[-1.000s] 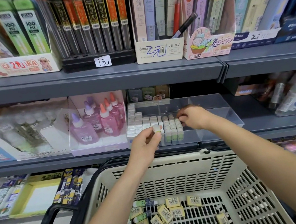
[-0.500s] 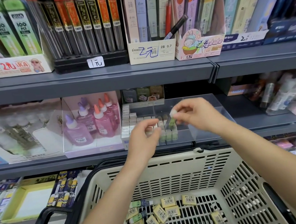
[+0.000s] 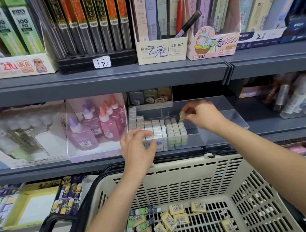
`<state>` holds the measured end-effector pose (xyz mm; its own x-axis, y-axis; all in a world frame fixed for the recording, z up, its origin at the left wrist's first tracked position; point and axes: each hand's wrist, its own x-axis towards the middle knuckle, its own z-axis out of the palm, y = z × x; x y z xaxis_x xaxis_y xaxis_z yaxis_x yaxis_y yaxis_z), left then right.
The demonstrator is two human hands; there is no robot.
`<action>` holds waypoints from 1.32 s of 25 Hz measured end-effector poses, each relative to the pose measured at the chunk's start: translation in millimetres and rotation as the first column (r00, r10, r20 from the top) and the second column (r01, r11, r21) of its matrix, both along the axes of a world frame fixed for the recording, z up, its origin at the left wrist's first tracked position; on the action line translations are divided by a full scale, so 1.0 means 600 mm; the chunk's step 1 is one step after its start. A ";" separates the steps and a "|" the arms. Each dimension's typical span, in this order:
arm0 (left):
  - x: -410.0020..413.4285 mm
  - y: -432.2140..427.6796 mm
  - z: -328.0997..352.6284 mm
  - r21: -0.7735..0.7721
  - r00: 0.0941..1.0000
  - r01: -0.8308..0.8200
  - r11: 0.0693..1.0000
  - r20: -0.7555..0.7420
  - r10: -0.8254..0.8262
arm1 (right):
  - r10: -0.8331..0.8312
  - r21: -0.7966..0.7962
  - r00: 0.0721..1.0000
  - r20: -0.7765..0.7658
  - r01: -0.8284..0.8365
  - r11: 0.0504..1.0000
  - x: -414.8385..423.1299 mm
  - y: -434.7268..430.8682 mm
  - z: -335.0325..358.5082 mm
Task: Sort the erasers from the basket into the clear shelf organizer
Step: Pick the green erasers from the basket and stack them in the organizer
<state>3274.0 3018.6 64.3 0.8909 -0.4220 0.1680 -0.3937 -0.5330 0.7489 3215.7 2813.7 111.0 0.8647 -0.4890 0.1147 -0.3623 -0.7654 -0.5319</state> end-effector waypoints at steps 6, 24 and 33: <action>0.001 0.012 -0.001 -0.056 0.999 0.049 0.997 -0.006 -0.049 | 0.008 -0.116 0.981 -0.195 -0.031 0.993 0.019 0.009 -0.019; -0.104 0.121 -0.173 0.197 0.766 0.014 0.980 -0.632 0.116 | 0.535 0.256 0.673 -0.511 -0.474 0.842 -0.207 0.222 -0.251; -0.106 0.158 -0.231 0.207 0.691 -0.127 0.970 -0.683 0.236 | 0.404 0.081 0.859 -0.314 -0.400 0.913 -0.122 0.314 -0.380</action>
